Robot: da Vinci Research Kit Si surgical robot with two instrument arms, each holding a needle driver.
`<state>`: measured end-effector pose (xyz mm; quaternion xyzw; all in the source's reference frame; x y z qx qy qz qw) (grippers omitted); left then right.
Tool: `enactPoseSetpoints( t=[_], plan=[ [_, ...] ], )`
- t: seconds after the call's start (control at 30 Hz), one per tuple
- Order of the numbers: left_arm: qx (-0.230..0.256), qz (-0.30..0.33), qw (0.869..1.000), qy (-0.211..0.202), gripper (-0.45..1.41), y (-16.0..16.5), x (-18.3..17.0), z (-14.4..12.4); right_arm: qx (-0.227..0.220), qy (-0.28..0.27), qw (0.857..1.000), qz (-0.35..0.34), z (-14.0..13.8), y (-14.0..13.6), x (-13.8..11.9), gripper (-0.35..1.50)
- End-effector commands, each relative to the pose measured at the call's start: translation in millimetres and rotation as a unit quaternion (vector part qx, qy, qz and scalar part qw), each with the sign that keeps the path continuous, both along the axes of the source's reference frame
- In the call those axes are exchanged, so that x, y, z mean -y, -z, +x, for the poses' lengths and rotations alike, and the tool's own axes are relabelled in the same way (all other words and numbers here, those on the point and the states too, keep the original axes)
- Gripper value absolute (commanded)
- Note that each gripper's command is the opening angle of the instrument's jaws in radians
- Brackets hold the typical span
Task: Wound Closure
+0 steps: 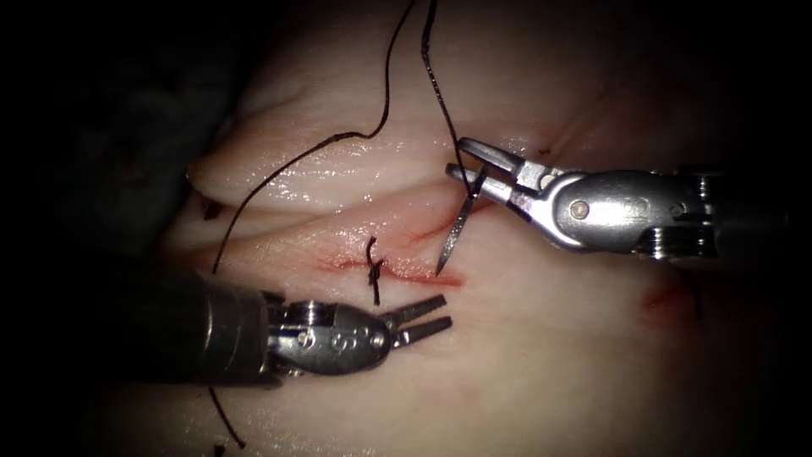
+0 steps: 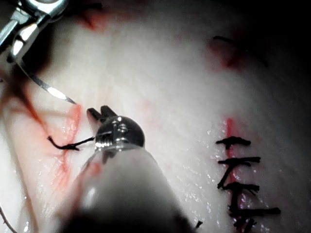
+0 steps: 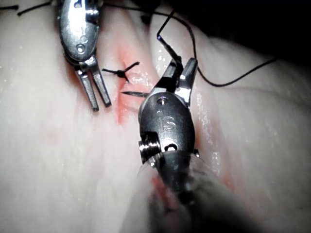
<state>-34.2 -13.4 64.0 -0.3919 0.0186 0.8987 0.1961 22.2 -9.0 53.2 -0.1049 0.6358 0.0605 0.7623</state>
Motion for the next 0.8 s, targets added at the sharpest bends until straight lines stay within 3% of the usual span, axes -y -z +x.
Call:
enactPoseSetpoints(
  t=[0.03,0.5,0.8],
  plan=[
    [-0.007,0.004,1.0,0.0,0.14,-0.8,0.4,-0.3,0.0,0.002,1.0,-0.006,1.1,-0.7,0.1,-0.35],
    [-0.04,0.035,0.999,0.001,0.14,-2.6,1.5,0.9,0.008,0.017,0.998,-0.054,2.1,-2.0,0.0,-0.35],
    [-0.046,0.049,0.998,0.003,0.15,-4.2,2.8,1.5,0.04,0.032,0.994,-0.095,3.2,-3.1,1.2,-0.35]
  ],
)
